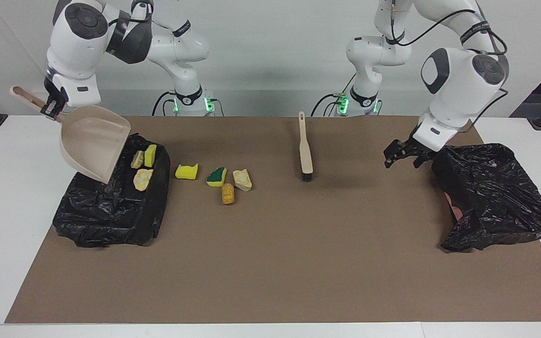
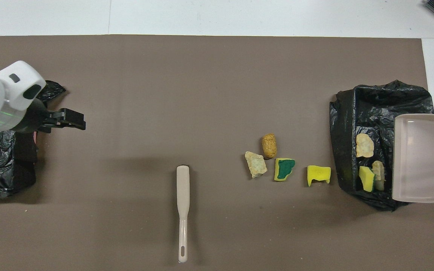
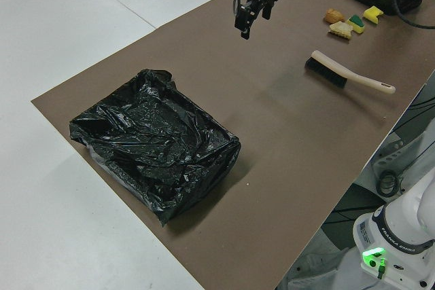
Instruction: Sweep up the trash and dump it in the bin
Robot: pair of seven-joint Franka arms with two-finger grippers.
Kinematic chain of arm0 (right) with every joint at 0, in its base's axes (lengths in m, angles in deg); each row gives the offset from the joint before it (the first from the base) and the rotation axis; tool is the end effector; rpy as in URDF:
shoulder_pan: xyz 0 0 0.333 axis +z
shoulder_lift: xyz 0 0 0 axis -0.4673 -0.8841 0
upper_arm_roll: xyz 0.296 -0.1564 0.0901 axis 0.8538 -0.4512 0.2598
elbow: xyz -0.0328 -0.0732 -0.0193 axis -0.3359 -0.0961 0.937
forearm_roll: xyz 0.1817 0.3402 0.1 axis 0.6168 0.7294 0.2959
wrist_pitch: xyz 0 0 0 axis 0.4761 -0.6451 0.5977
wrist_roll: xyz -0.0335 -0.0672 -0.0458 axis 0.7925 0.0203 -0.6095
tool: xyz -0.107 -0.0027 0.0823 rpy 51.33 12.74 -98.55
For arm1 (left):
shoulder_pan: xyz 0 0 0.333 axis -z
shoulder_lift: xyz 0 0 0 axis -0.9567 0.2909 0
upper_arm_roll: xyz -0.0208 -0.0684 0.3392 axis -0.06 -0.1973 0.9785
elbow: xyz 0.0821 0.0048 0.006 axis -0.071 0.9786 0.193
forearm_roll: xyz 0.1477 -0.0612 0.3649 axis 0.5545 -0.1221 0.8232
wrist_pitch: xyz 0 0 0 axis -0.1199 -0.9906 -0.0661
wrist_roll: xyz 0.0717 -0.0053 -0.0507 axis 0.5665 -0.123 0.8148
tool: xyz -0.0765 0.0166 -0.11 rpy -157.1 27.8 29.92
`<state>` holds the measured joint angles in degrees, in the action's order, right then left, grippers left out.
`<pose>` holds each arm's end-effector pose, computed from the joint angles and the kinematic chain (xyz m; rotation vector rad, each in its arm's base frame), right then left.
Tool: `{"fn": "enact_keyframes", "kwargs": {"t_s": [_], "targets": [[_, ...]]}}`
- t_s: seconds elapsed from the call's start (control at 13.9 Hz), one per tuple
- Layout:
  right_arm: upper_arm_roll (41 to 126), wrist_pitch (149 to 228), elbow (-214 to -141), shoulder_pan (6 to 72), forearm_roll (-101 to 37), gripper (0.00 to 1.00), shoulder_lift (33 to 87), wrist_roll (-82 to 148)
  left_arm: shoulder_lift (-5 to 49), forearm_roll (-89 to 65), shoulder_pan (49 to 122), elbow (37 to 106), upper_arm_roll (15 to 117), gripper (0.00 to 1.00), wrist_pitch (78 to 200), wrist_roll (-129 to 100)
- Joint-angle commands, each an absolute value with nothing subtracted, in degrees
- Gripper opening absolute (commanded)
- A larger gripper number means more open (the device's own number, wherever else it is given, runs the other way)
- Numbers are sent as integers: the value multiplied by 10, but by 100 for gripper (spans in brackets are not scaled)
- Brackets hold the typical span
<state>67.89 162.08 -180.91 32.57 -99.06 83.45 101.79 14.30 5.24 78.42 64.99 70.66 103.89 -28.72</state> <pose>0.4962 -0.1138 0.5917 2.0934 1.6567 -0.6801 0.5768 -0.0562 0.5211 3.0089 -0.0252 -0.0499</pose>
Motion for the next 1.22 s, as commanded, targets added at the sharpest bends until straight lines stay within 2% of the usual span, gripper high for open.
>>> {"fn": "enact_keyframes", "kwargs": {"t_s": [0.0, 0.29, 0.5, 0.79, 0.86, 1.01, 1.15], "targets": [[697, 1596, -1799, 325, -918, 0, 836, 918, 152, 88, 763, 595, 700, 100, 981, -313], [804, 1572, -1774, 324, -843, 0, 834, 697, 149, 118, 767, 545, 695, 100, 924, -313], [857, 1582, -1773, 325, -735, 0, 835, 499, 113, 118, 769, 585, 695, 100, 929, -316], [943, 1638, -1770, 325, -647, 0, 801, 233, 111, 123, 770, 583, 695, 100, 927, -327], [959, 1670, -1770, 326, -635, 0, 780, 163, 109, 126, 770, 581, 695, 100, 925, -334], [1020, 1725, -1747, 330, -641, 0, 704, 12, 107, 125, 767, 581, 694, 100, 927, -336], [1060, 1765, -1664, 335, -651, 0, 599, -118, 107, 125, 765, 582, 694, 100, 926, -337]]}}
